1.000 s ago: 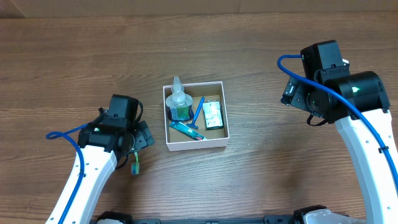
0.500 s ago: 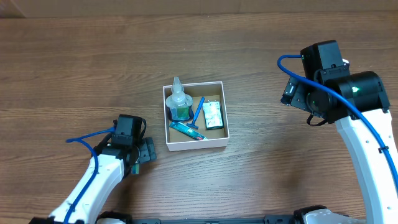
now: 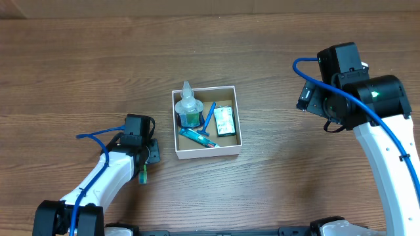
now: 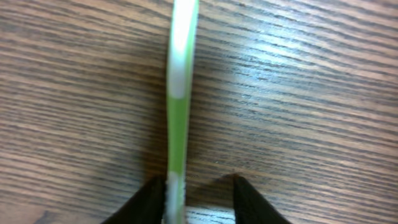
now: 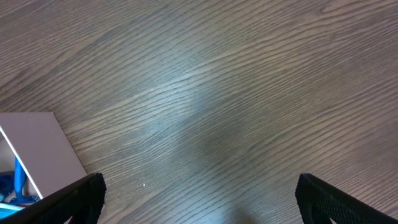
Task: Pack container
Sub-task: 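Grasp the green toothbrush with the left gripper, then carry the toothbrush into the box and release it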
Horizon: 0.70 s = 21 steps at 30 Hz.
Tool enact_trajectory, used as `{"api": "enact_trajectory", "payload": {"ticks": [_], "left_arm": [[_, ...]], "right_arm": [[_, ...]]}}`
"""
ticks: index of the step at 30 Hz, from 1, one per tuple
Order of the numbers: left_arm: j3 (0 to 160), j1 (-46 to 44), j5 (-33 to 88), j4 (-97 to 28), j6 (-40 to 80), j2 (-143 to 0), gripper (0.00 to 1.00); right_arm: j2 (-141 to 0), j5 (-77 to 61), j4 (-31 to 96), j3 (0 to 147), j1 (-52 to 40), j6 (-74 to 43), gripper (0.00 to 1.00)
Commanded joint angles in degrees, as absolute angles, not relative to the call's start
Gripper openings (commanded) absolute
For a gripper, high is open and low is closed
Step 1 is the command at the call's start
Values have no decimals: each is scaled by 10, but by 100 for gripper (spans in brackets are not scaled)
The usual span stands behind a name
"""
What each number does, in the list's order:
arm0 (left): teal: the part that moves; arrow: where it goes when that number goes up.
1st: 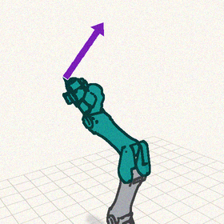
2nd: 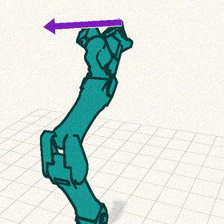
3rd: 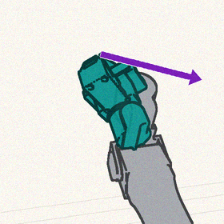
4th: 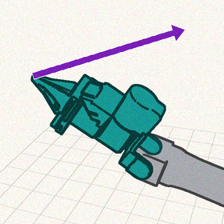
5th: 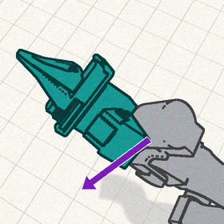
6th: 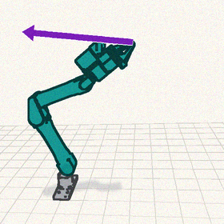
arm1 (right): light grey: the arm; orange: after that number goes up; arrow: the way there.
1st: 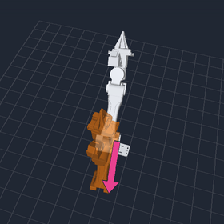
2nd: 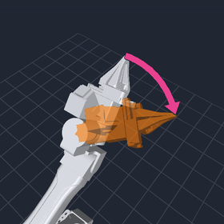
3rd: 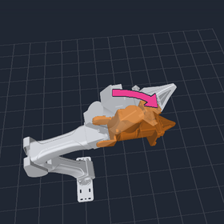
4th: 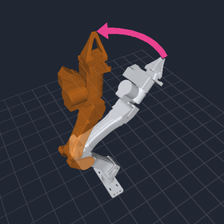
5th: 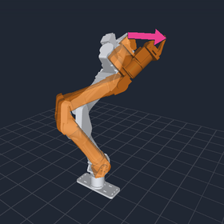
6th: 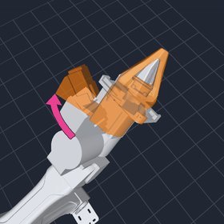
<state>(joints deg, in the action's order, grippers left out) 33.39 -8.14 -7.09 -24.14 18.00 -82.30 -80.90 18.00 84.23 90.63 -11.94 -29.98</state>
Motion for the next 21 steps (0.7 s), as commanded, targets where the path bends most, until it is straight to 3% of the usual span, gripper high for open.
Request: {"api": "enact_trajectory", "payload": {"ticks": [1, 4, 9, 11, 16, 21], "left_arm": [[317, -78, -96, -265, 167, -846, 20], [317, -78, -96, -268, 167, -846, 9], [348, -78, -97, -314, 167, -846, 8], [395, -78, -110, -371, 167, -844, 4], [552, -80, -110, -509, 167, -818, 4], [682, -80, -17, -574, 167, -764, 4]], "right_arm": [[-805, 186, 841, 915, -118, -304, 100], [-805, 186, 841, 915, -118, -304, 100], [-805, 186, 841, 915, -118, -304, 100], [-805, 186, 841, 915, -118, -304, 100], [-805, 186, 841, 915, -118, -304, 100], [-805, 186, 841, 915, -118, -304, 100]]}}
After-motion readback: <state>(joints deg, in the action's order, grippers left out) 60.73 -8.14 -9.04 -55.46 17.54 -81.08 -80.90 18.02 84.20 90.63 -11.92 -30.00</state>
